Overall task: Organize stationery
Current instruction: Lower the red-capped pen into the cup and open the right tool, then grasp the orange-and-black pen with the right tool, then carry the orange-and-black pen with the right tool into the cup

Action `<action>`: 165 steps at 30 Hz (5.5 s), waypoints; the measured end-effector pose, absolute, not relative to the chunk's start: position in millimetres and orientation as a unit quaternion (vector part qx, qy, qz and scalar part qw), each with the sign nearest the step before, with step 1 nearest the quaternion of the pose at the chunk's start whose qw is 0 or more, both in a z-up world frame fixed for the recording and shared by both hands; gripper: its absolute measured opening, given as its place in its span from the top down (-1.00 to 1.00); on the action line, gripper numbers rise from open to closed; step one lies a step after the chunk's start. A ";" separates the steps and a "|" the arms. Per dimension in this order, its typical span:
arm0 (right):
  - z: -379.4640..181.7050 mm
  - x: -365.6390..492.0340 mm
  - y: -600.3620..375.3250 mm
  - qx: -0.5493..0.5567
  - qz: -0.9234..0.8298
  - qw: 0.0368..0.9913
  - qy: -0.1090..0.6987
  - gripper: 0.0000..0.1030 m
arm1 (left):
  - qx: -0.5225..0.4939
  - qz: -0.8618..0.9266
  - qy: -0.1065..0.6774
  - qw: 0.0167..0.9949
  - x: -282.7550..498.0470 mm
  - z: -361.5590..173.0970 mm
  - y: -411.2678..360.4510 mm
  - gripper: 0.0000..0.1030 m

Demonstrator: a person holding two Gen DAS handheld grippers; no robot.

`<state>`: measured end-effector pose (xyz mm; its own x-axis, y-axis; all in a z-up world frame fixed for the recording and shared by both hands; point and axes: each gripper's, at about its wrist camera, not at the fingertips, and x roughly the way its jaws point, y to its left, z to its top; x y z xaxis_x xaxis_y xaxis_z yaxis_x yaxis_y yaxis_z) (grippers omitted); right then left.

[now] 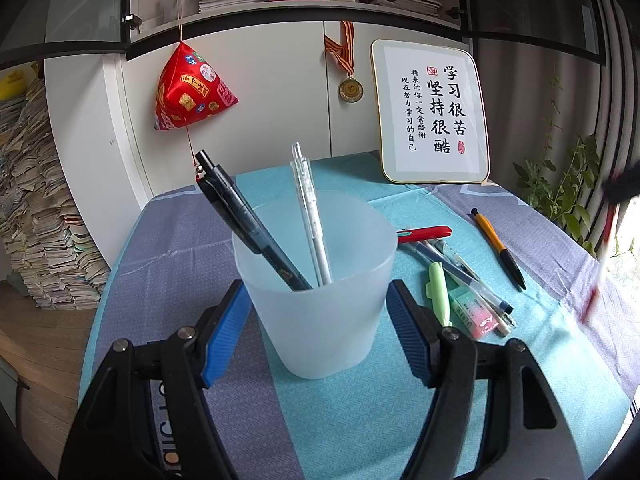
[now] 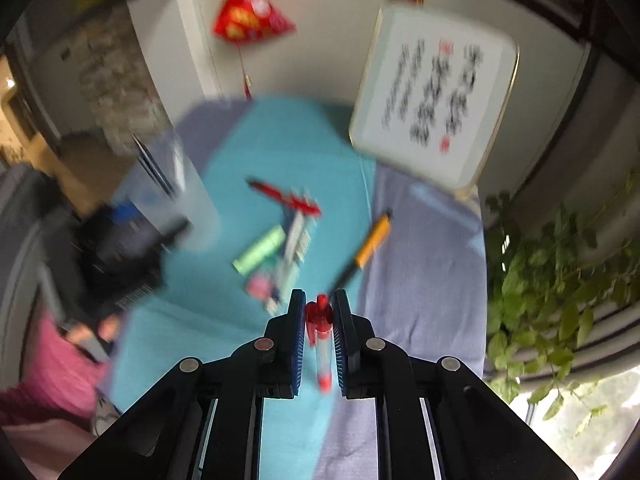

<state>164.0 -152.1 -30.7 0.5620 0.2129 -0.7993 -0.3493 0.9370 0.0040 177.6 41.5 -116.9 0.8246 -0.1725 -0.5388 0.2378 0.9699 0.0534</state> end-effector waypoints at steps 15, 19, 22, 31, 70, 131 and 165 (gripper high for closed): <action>66.4 186.6 -57.7 -0.059 0.283 0.901 0.324 0.74 | 0.059 -0.109 0.277 0.953 177.9 -117.8 41.0 -0.33; 51.6 201.6 -37.9 -0.054 0.304 0.890 0.336 0.74 | 0.059 -0.108 0.277 0.953 178.0 -117.6 40.8 -0.33; 41.4 209.7 -29.3 -0.057 0.305 0.885 0.347 0.74 | 0.059 -0.108 0.277 0.953 178.0 -117.6 40.9 -0.33; -2.3 235.7 -21.3 -0.059 0.291 0.868 0.397 0.74 | 0.059 -0.108 0.277 0.953 177.8 -118.2 40.1 -0.33; -77.7 274.2 -173.7 0.035 0.065 0.867 0.493 0.70 | 0.060 -0.107 0.280 0.952 176.7 -119.9 37.8 -0.33; 39.0 196.3 -24.2 -0.053 0.274 0.894 0.350 0.73 | 0.061 -0.108 0.282 0.951 177.3 -118.4 38.2 -0.33; -29.6 235.8 -28.8 -0.028 0.260 0.861 0.436 0.72 | 0.062 -0.108 0.283 0.951 176.5 -119.0 38.7 -0.33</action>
<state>235.8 -28.8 -29.6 0.4847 0.4234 -0.7653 -0.4721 0.8632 0.1786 176.5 38.7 -119.0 0.8165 -0.1708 -0.5514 0.2406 0.9690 0.0562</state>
